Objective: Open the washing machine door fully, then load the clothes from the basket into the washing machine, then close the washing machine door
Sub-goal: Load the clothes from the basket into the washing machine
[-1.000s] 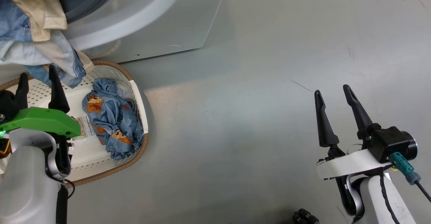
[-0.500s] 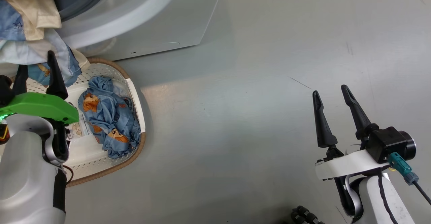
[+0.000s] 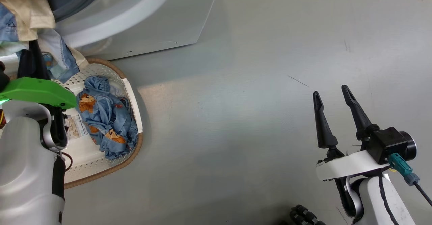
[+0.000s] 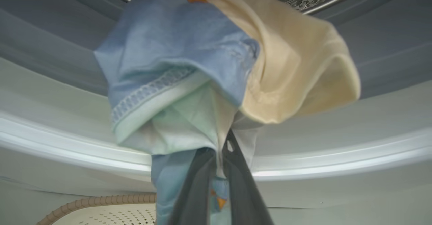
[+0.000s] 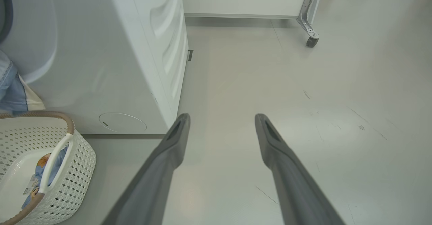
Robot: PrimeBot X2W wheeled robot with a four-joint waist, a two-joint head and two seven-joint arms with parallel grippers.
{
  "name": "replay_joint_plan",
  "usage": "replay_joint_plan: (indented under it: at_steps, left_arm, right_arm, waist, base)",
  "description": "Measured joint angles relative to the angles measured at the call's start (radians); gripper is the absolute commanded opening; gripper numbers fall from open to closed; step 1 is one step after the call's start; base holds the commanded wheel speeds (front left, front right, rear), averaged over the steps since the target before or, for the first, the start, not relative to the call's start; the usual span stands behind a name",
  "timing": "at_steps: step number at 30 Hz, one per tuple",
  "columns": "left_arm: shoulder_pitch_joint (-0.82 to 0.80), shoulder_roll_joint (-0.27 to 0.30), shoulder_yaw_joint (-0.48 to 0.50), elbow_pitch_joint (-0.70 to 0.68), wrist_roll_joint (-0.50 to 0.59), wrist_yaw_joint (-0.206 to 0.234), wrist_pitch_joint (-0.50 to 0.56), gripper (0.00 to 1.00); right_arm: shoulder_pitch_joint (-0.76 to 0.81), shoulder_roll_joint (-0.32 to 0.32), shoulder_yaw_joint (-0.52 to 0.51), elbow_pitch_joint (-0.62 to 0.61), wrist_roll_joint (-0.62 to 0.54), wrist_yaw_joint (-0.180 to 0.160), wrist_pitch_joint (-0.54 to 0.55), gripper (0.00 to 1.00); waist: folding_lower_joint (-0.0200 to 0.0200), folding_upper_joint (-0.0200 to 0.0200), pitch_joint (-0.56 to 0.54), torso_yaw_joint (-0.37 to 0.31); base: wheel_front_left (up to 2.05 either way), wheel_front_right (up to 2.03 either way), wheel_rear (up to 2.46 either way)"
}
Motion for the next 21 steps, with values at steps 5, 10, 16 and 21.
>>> replay_joint_plan:
  at_steps: [5,10,16,21]
  left_arm:
    - [-0.001,-0.002,-0.017,0.0,0.005,0.0,-0.01,0.0]
    - [-0.001,-0.035,-0.036,-0.025,0.006,-0.007,-0.014,0.0]
    - [-0.007,-0.05,-0.061,-0.112,-0.001,-0.016,-0.018,0.0]
    - [-0.084,-0.027,-0.056,-0.168,0.001,-0.017,-0.018,0.0]
  right_arm:
    - [0.0,0.0,-0.006,0.0,0.0,-0.002,0.0,1.0]
    - [0.0,0.0,-0.019,-0.001,0.001,-0.008,0.0,1.0]
    - [0.0,0.0,-0.006,0.002,0.002,-0.007,0.0,1.0]
    - [0.0,-0.001,0.018,0.008,0.007,-0.007,0.0,1.0]
  waist:
    - [0.0,0.0,-0.001,0.003]
    - [0.0,0.0,-0.007,0.018]
    - [0.0,0.0,-0.024,0.035]
    - [0.0,0.0,-0.036,0.035]
  base:
    - [0.0,0.0,0.0]
    - [0.0,0.0,0.0]
    - [0.0,0.0,0.0]
    - [0.0,0.0,0.0]
